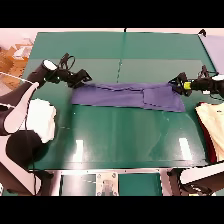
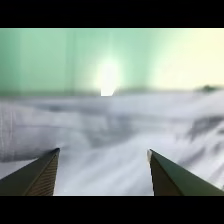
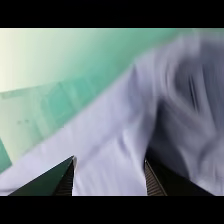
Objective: Fold the shirts.
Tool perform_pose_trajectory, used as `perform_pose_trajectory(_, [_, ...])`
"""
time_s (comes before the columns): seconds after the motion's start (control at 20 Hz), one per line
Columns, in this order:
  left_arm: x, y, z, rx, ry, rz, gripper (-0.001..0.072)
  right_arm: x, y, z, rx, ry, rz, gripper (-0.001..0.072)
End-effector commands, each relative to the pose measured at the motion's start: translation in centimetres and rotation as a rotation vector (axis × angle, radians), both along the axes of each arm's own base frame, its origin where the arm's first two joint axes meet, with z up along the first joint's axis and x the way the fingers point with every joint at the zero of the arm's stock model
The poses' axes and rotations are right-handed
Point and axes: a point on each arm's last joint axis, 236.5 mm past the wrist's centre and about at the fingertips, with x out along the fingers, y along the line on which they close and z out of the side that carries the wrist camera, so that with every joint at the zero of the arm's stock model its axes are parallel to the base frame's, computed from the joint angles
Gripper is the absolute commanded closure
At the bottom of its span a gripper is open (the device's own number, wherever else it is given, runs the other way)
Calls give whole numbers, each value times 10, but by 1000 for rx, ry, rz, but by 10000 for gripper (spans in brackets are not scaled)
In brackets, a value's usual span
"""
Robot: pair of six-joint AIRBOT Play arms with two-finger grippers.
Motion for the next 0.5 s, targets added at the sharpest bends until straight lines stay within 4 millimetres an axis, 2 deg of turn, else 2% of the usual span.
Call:
perform_pose_trajectory(0.0, [4,12,20,-67,25,-28,92,7,-15,17,-33,-62,137,202])
perform_pose_trajectory(0.1, [-17,24,47,-103,86,-130,93,-15,-38,27,-53,-27,206,189])
perform_pose_trajectory(0.15, [-29,32,60,-121,129,-165,94,-28,-52,24,-68,9,215,141])
perform_pose_trajectory(0.2, [-38,37,68,-133,166,-189,131,-40,-63,18,-88,31,241,110])
perform_pose_trajectory(0.25, [-48,41,75,-138,195,-219,298,-52,-71,9,-93,65,260,105])
perform_pose_trajectory(0.35, [-63,44,77,-123,233,-273,688,-66,-78,-8,-54,106,281,102])
perform_pose_trajectory(0.45, [-68,41,72,-85,241,-291,688,-74,-75,-29,-6,138,309,102])
